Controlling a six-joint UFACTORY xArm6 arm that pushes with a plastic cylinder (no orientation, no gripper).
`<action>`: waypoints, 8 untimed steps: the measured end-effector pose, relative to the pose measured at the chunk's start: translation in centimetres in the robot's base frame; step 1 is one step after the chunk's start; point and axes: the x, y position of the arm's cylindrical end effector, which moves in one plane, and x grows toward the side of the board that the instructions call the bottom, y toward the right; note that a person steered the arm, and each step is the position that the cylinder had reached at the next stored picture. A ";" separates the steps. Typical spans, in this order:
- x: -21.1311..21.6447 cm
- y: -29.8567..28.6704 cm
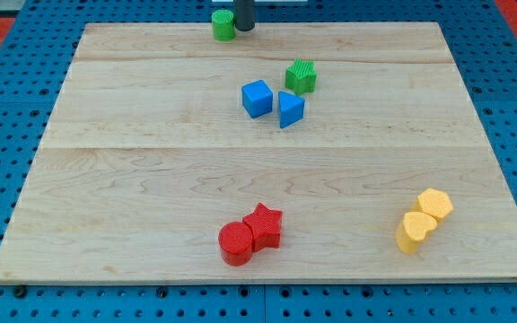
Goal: Push the green circle towards the top left side of the board
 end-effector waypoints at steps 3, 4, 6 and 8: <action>8.7 2.0; 1.5 3.3; 0.7 -4.9; 9.6 -9.2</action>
